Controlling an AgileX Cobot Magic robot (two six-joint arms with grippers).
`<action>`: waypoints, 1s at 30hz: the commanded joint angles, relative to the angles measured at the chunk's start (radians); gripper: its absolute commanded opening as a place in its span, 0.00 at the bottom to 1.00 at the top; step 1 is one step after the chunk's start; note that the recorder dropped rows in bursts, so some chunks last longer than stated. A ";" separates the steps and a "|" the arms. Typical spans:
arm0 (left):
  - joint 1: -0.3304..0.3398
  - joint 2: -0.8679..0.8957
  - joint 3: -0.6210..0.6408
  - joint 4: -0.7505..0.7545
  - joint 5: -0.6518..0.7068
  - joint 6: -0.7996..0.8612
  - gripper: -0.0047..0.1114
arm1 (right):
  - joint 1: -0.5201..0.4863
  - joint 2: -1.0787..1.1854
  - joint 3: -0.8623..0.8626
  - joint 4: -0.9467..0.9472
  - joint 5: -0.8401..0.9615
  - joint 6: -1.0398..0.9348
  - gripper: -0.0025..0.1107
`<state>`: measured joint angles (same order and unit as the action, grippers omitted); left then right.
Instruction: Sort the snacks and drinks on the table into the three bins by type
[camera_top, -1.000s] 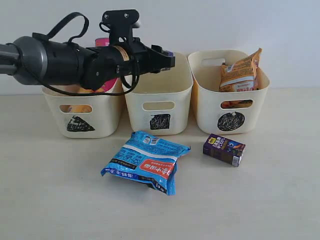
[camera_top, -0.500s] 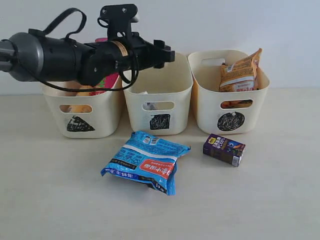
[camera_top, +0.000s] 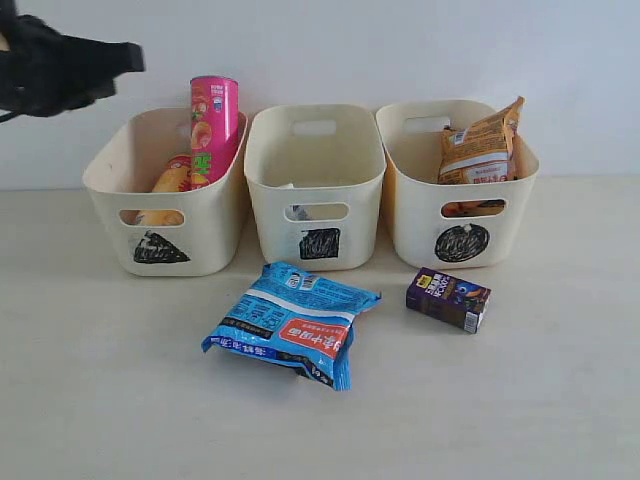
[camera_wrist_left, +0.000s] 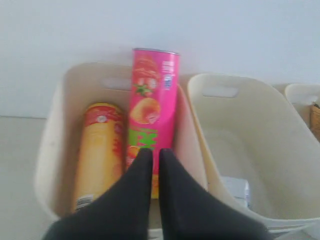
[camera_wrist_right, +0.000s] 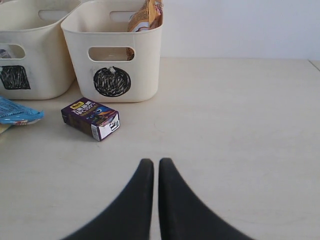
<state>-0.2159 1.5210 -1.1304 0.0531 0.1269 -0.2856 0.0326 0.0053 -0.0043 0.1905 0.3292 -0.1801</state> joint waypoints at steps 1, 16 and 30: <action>0.095 -0.176 0.142 -0.009 -0.006 -0.010 0.07 | -0.001 -0.005 0.004 0.000 -0.007 -0.002 0.03; 0.246 -1.028 0.649 -0.009 -0.052 -0.010 0.07 | -0.001 -0.005 0.004 0.000 -0.007 -0.002 0.03; 0.246 -1.521 0.921 -0.005 0.008 0.017 0.07 | -0.001 -0.005 0.004 0.001 -0.005 -0.002 0.03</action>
<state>0.0277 0.0182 -0.2287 0.0531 0.1107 -0.2749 0.0326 0.0053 -0.0043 0.1905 0.3292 -0.1801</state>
